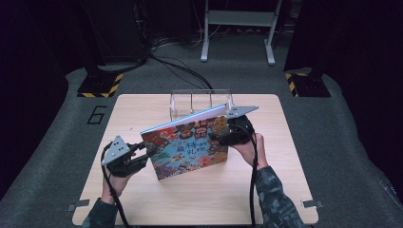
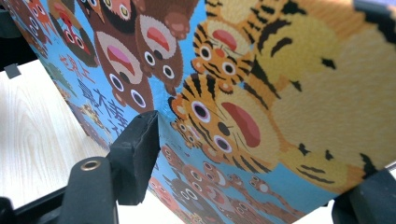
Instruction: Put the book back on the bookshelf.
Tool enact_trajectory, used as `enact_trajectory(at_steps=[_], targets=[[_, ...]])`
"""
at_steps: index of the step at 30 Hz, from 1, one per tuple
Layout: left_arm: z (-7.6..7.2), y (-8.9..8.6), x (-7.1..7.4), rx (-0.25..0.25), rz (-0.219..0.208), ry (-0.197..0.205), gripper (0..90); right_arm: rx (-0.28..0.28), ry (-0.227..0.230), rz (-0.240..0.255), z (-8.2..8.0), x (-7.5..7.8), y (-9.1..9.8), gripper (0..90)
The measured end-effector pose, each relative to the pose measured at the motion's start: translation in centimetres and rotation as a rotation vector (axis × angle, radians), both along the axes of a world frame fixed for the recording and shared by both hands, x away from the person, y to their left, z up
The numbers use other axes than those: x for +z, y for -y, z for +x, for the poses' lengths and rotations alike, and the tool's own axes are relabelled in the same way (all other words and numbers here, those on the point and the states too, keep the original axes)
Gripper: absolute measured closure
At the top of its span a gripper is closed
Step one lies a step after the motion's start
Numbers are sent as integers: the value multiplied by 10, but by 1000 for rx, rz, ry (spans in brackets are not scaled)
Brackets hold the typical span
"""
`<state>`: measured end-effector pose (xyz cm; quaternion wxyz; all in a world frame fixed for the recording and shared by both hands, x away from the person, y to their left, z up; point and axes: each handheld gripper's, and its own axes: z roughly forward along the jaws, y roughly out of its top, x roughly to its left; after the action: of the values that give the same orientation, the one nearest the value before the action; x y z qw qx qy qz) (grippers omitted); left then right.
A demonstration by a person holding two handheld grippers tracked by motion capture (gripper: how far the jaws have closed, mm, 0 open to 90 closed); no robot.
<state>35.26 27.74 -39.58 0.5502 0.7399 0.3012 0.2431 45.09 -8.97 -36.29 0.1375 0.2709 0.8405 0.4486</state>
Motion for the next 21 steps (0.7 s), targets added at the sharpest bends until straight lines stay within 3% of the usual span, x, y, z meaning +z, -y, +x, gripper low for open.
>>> enact_trajectory(at_steps=[5,8,12,16,21], targets=[[7,5,3,-31,-19,-19,562,5,4,4,-1,-1,1,330],[10,11,5,-28,-7,-24,562,-3,-2,7,-1,-1,1,313],[10,21,8,25,65,11,565,-23,-8,12,-2,-1,-2,302],[8,20,6,18,47,21,577,-33,-13,6,-2,-1,-3,292],[8,17,7,-14,32,7,614,-15,-9,6,-1,-2,0,290]])
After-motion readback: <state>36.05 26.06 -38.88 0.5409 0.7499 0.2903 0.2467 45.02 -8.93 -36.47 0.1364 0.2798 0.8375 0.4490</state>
